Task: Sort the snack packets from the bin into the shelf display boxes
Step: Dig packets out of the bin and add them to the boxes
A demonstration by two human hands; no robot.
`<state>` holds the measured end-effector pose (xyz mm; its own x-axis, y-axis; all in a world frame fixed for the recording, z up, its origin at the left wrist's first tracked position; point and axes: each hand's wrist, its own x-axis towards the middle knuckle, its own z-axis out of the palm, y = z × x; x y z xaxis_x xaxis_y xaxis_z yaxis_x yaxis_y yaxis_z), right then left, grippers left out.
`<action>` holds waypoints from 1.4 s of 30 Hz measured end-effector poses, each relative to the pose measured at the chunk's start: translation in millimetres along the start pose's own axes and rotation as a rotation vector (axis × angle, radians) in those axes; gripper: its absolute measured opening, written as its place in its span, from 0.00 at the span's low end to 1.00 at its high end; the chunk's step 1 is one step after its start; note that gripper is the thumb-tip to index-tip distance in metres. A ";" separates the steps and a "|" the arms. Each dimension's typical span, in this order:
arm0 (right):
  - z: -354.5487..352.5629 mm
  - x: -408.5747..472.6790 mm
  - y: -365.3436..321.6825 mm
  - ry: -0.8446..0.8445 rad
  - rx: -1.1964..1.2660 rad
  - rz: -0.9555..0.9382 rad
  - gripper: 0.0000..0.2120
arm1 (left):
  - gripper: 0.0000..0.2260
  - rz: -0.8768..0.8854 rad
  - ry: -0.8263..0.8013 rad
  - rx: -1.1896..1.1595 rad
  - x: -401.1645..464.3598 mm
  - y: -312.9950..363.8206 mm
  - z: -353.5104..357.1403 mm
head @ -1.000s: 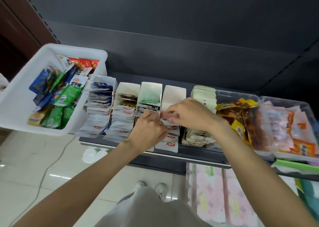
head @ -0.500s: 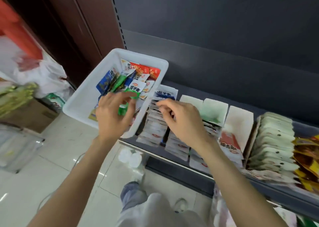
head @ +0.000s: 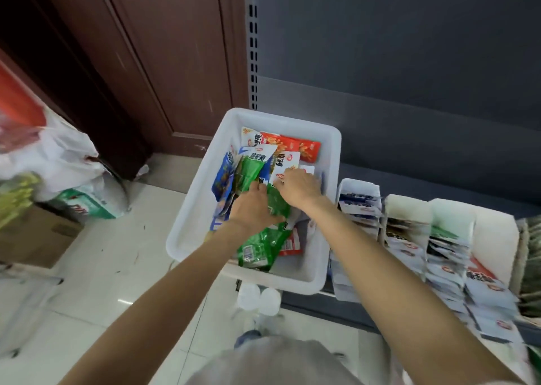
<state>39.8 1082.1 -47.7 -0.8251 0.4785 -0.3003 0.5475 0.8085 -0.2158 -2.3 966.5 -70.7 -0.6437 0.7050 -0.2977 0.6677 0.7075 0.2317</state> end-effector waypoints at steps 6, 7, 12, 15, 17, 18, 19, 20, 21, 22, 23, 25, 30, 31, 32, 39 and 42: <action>13.0 10.3 -10.8 -0.012 0.181 0.194 0.29 | 0.48 -0.057 -0.019 -0.159 -0.8 6.5 22.2; 15.9 12.2 -9.9 -0.008 0.219 0.214 0.30 | 0.47 -0.065 -0.003 -0.250 -1.1 6.2 22.4; 3.8 1.7 -7.0 0.069 0.445 0.217 0.26 | 0.26 0.101 0.226 -0.582 -18.3 -1.9 -0.4; -24.4 -15.1 -4.2 0.210 0.720 0.164 0.20 | 0.25 0.392 0.450 -0.515 -29.9 -16.2 -16.3; -41.6 -31.0 3.3 0.326 0.954 0.122 0.23 | 0.28 0.584 0.577 -0.387 -30.1 -21.4 -24.5; -49.3 -40.9 9.5 0.367 1.074 0.104 0.24 | 0.28 0.653 0.624 -0.334 -30.2 -20.2 -30.1; -55.8 -53.1 17.4 0.398 1.182 0.086 0.23 | 0.28 0.705 0.647 -0.296 -31.5 -16.1 -36.8; -60.8 -66.5 27.4 0.424 1.275 0.072 0.22 | 0.27 0.744 0.650 -0.283 -34.1 -9.4 -42.9; -65.7 -82.0 38.7 0.459 1.341 0.058 0.21 | 0.26 0.779 0.629 -0.298 -36.9 -1.1 -47.4; -68.4 -97.4 52.9 0.512 1.364 0.053 0.20 | 0.26 0.814 0.591 -0.336 -41.0 9.3 -50.9; -70.8 -114.6 66.8 0.578 1.365 0.049 0.19 | 0.26 0.841 0.544 -0.390 -45.2 21.5 -52.5; -71.1 -146.8 99.4 0.713 1.328 0.065 0.17 | 0.25 0.855 0.461 -0.494 -50.9 52.2 -51.9; -69.5 -207.2 182.5 1.001 1.140 0.126 0.12 | 0.17 0.774 0.327 -0.529 -50.4 149.7 -32.6; -69.4 -212.3 197.2 1.042 1.100 0.138 0.12 | 0.17 0.781 0.286 -0.482 -48.8 168.8 -25.4; -68.9 -215.4 211.3 1.069 1.052 0.143 0.13 | 0.16 0.790 0.256 -0.412 -47.2 186.8 -17.4; -51.9 -196.5 275.3 0.927 0.681 0.130 0.10 | 0.12 0.817 0.372 0.066 -37.3 256.9 24.7; -43.2 -182.3 279.3 0.834 0.532 0.043 0.08 | 0.06 0.839 0.373 0.078 -35.0 259.6 29.9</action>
<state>337.2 1235.5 -13.1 -0.5252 0.7570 0.3887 0.4018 0.6232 -0.6709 204.7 1124.0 -27.8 -0.0068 0.9654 0.2608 0.9847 -0.0389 0.1696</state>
